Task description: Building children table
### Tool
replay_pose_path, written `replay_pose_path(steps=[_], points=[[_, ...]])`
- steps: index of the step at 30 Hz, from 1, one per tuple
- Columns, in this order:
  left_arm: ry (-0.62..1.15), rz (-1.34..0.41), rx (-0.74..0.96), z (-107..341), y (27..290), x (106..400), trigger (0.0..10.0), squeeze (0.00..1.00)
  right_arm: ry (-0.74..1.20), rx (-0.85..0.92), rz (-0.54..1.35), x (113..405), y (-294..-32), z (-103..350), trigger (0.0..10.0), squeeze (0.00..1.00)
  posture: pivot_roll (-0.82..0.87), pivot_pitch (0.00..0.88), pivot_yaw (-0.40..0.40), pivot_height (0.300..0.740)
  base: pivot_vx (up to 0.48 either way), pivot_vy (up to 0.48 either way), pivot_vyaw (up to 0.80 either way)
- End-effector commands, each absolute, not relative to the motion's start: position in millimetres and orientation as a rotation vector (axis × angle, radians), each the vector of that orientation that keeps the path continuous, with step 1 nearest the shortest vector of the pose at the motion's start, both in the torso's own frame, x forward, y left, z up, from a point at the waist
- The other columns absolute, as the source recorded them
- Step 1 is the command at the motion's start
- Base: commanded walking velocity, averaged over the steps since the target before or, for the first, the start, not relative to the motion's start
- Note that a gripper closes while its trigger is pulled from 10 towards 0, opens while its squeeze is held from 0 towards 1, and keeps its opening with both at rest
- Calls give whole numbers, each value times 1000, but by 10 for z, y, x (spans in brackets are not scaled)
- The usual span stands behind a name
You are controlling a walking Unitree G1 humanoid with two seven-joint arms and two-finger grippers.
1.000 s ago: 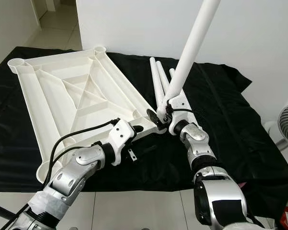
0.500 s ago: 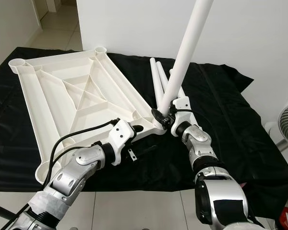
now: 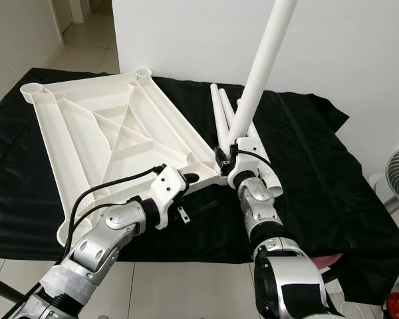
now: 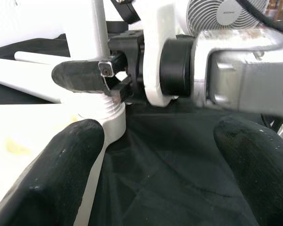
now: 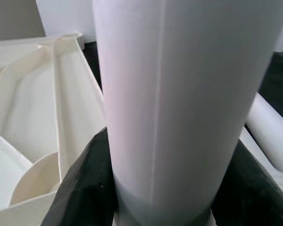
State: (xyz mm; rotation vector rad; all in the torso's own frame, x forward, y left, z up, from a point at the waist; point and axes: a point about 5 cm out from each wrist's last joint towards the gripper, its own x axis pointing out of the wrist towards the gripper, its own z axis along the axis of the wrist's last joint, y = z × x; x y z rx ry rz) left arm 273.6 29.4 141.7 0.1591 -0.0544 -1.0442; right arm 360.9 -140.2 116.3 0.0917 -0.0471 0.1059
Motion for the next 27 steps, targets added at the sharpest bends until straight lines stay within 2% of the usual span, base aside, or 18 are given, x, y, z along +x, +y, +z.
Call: replay_pose_path(steps=[1, 7, 10, 24, 25, 27], points=[[-47, -1046, 170, 1394, 304, 2756, 10000, 0, 31, 101, 57, 3525, -1368, 983, 10000, 0, 22, 0, -89, 740, 0, 0, 0], [-53, -1035, 176, 1408, 338, 2791, 10000, 0, -13, 65, -1, 3445, -1216, 1045, 10000, 0, 16, 0, -86, 740, 0, 0, 0], [-64, -995, 197, 1455, 447, 2913, 10000, 0, -40, 70, -13, 3358, -1077, 1113, 10000, 0, 10, 0, -84, 740, 0, 0, 0], [-74, -957, 233, 1523, 602, 3027, 10000, 0, -23, 77, 87, 3153, -1016, 1082, 10000, 0, 12, 0, -72, 740, 0, 0, 0], [-69, -961, 232, 1519, 612, 3025, 10000, 0, -34, 83, 95, 3152, -1046, 1096, 10000, 1000, 16, 0, -73, 740, 0, 0, 0], [-67, -966, 231, 1516, 619, 3018, 10000, 0, -56, 69, 115, 3169, -1066, 1127, 10000, 1000, 19, 0, -73, 740, 0, 0, 0]])
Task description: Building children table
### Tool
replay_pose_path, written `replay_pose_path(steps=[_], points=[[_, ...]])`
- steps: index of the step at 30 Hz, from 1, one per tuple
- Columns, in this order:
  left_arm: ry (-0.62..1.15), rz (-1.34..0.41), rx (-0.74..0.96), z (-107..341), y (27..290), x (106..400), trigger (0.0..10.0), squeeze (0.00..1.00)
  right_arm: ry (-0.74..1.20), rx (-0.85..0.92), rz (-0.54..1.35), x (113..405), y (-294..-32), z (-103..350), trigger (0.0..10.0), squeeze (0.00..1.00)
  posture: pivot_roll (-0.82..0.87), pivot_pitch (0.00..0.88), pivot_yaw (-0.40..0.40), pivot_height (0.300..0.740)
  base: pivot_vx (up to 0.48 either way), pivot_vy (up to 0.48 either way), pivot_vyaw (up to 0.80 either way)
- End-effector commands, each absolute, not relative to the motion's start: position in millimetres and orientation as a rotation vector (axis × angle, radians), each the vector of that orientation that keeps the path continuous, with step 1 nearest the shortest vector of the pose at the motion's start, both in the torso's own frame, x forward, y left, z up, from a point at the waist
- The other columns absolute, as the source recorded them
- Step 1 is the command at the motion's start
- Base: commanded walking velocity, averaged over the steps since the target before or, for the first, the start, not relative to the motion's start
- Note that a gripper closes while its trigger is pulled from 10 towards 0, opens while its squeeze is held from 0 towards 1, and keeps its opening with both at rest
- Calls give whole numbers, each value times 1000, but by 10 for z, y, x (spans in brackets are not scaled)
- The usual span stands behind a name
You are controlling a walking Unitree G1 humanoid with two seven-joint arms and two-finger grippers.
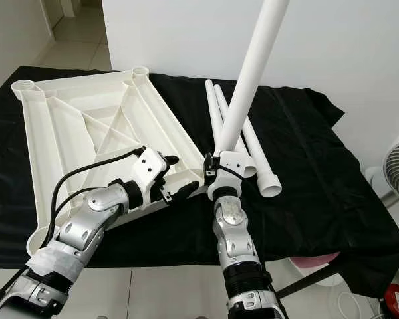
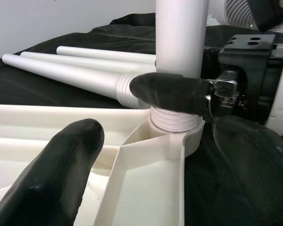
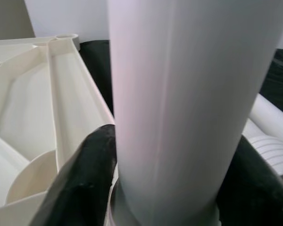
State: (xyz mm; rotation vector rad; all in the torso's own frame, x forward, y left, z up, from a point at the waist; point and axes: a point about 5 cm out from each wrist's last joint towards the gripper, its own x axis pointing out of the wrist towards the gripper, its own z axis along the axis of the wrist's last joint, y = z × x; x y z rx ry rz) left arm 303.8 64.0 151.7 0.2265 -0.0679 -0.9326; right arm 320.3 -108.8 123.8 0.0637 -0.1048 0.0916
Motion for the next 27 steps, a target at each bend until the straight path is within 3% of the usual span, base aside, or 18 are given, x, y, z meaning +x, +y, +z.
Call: replay_pose_path(steps=[1, 7, 8, 14, 27], points=[[-65, -969, 231, 1513, 623, 3013, 10000, 0, -72, 59, 129, 3182, -1080, 1150, 10000, 1000, 19, 0, -73, 740, 0, 0, 0], [-64, -975, 227, 1507, 626, 3004, 10000, 0, -77, 44, 221, 3254, -1141, 1209, 10000, 945, 23, 0, -72, 740, 0, 0, 0], [-66, -976, 224, 1505, 618, 2996, 10000, 0, -72, 18, 269, 3294, -1187, 1225, 10000, 0, 21, 0, -69, 740, 0, 0, 0], [-68, -994, 208, 1490, 549, 2943, 10000, 0, -73, -58, 452, 3400, -1328, 1286, 10000, 0, 26, 0, -63, 740, 0, 0, 0], [-52, -1051, 165, 1439, 399, 2814, 10000, 0, -12, -112, 640, 3486, -1415, 1232, 10000, 0, 28, 0, -56, 740, 0, 0, 0]])
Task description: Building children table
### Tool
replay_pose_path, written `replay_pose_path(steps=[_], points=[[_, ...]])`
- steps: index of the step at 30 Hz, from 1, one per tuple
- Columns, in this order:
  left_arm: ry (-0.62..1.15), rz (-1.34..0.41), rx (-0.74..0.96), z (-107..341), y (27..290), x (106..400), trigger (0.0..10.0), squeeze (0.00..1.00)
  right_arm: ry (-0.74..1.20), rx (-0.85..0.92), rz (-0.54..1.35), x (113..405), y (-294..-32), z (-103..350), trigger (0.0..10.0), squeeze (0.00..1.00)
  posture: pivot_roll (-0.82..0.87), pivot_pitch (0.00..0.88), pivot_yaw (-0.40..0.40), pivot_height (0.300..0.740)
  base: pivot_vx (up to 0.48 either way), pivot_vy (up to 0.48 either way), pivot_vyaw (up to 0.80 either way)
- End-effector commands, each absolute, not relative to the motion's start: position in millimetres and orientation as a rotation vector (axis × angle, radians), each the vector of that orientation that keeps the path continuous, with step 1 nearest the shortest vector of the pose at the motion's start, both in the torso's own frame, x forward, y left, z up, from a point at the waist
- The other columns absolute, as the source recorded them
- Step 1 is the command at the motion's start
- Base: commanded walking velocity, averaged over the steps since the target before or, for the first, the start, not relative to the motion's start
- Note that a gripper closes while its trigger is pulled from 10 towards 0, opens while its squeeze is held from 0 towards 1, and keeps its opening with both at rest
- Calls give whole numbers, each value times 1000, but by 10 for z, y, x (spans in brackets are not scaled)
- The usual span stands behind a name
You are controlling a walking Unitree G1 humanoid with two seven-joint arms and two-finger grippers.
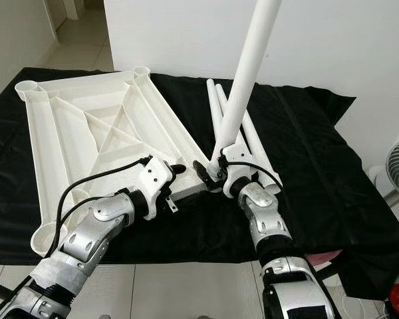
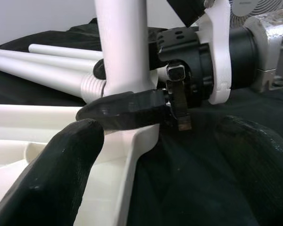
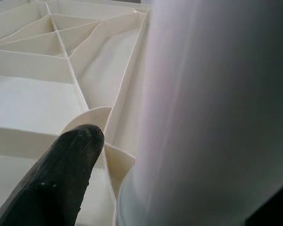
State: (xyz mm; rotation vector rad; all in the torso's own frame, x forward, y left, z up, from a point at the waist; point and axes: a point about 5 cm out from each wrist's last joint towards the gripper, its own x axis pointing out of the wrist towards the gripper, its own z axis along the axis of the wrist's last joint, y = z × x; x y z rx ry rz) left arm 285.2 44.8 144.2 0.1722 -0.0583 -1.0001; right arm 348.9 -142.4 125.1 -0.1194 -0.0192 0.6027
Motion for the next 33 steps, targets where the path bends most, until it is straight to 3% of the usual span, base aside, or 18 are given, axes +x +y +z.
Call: replay_pose_path(steps=[1, 2, 3, 4, 5, 21, 22, 24, 25, 30, 33], points=[[-52, -1051, 165, 1439, 399, 2814, 10000, 0, -12, -112, 640, 3486, -1415, 1232, 10000, 0, 28, 0, -56, 740, 0, 0, 0], [-52, -1051, 165, 1439, 399, 2814, 10000, 0, -12, -112, 640, 3486, -1415, 1232, 10000, 0, 28, 0, -56, 740, 0, 0, 0], [-50, -1055, 163, 1439, 391, 2811, 10000, 0, -6, -119, 660, 3483, -1420, 1218, 6510, 0, 29, 0, -57, 740, 0, 0, 0], [-50, -1055, 163, 1439, 391, 2811, 10000, 0, -6, -119, 660, 3483, -1420, 1218, 6510, 0, 29, 0, -57, 740, 0, 0, 0], [-50, -1058, 162, 1439, 385, 2808, 10000, 0, 9, -120, 675, 3481, -1430, 1193, 0, 0, 32, 0, -59, 740, 0, 0, 0], [-53, -1039, 160, 1461, 405, 2832, 10000, 0, 52, -113, 620, 3443, -1452, 1008, 0, 0, 38, 0, -76, 740, 0, 0, 0], [-54, -1037, 160, 1463, 406, 2837, 10000, 0, 64, -106, 589, 3439, -1435, 981, 8196, 0, 38, 0, -77, 740, 0, 0, 0], [-55, -1036, 161, 1462, 406, 2839, 10000, 0, 71, -101, 571, 3436, -1422, 965, 8196, 0, 37, 0, -76, 740, 0, 0, 0], [-55, -1035, 161, 1463, 405, 2841, 10000, 0, 67, -90, 558, 3430, -1402, 959, 10000, 0, 36, 0, -77, 740, 0, 0, 0], [-54, -1035, 162, 1460, 405, 2841, 10000, 0, 49, -58, 515, 3414, -1326, 964, 10000, 0, 32, 0, -79, 740, 0, 0, 0], [-54, -1036, 161, 1456, 401, 2841, 10000, 0, 58, -20, 392, 3415, -1263, 950, 10000, 0, 32, 0, -82, 740, 0, 0, 0]])
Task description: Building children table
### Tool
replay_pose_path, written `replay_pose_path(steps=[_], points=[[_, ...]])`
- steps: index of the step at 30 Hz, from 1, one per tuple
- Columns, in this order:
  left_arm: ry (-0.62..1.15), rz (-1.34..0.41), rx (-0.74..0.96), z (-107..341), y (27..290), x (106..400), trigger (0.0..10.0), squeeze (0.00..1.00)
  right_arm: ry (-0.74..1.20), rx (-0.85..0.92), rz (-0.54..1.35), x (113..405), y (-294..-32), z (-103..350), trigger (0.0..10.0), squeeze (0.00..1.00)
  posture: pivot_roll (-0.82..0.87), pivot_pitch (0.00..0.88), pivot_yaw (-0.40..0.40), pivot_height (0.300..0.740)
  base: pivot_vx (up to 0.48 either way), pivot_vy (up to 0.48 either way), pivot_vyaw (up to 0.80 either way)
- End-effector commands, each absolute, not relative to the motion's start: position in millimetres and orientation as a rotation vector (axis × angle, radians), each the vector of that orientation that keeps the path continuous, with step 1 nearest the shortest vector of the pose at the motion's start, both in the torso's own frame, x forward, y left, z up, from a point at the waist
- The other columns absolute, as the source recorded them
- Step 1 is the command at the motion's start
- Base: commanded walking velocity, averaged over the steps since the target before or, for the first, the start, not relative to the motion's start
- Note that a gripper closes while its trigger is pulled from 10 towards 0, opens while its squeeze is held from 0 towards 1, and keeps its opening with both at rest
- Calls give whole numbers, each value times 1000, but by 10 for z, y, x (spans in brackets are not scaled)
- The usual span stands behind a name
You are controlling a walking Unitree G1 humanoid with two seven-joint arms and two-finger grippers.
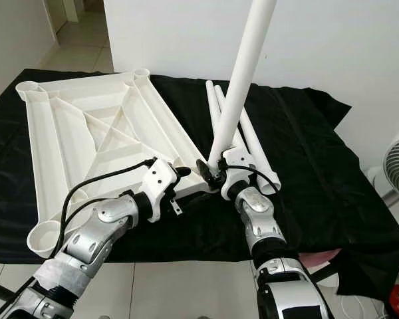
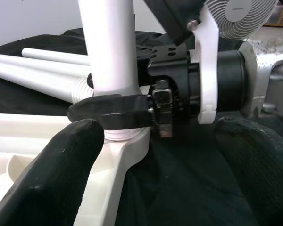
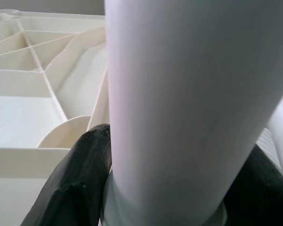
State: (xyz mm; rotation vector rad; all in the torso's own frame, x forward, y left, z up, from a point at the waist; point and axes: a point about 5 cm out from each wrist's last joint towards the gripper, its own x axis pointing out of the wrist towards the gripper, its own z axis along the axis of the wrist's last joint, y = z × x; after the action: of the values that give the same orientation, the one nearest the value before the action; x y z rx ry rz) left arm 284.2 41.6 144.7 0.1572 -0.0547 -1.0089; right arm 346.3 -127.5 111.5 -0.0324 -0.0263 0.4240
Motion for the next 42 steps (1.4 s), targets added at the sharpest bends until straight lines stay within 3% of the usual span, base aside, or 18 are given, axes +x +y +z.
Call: replay_pose_path(steps=[1, 10, 18, 19, 20, 21, 31, 32, 33, 34, 42], points=[[-54, -1036, 160, 1456, 400, 2841, 10000, 0, 65, -13, 341, 3414, -1253, 940, 10000, 0, 32, 0, -82, 740, 0, 0, 0], [-48, -1037, 157, 1438, 404, 2824, 10000, 0, 62, 66, 114, 3294, -1068, 895, 10000, 0, 34, 0, -83, 740, 0, 0, 0], [-46, -1038, 155, 1439, 403, 2823, 10000, 0, 44, 70, 125, 3242, -954, 945, 10000, 0, 33, 0, -82, 740, 0, 0, 0], [-47, -1039, 156, 1440, 398, 2821, 10000, 0, 37, 66, 119, 3244, -980, 957, 10000, 224, 33, 0, -83, 740, 0, 0, 0], [-47, -1040, 156, 1441, 396, 2820, 10000, 0, 31, 63, 119, 3245, -989, 964, 10000, 224, 33, 0, -83, 740, 0, 0, 0], [-47, -1039, 155, 1441, 396, 2820, 10000, 0, 14, 82, 141, 3246, -984, 989, 10000, 1000, 33, 0, -83, 740, 0, 0, 0], [-48, -1036, 152, 1443, 394, 2809, 10000, 0, -35, 58, 242, 3276, -1046, 1100, 10000, 1000, 32, 0, -86, 740, 0, 0, 0], [-47, -1036, 151, 1442, 393, 2807, 10000, 0, -44, 47, 280, 3292, -1077, 1125, 10000, 137, 31, 0, -88, 740, 0, 0, 0], [-47, -1036, 151, 1442, 393, 2807, 10000, 0, -44, 47, 280, 3292, -1077, 1125, 10000, 137, 31, 0, -88, 740, 0, 0, 0], [-47, -1036, 151, 1441, 392, 2805, 10000, 0, -49, 34, 313, 3305, -1103, 1144, 10000, 0, 32, 0, -88, 740, 0, 0, 0], [-50, -1027, 152, 1454, 411, 2815, 10000, 0, -60, -75, 446, 3415, -1267, 1227, 10000, 0, 37, 0, -91, 740, 0, 0, 0]])
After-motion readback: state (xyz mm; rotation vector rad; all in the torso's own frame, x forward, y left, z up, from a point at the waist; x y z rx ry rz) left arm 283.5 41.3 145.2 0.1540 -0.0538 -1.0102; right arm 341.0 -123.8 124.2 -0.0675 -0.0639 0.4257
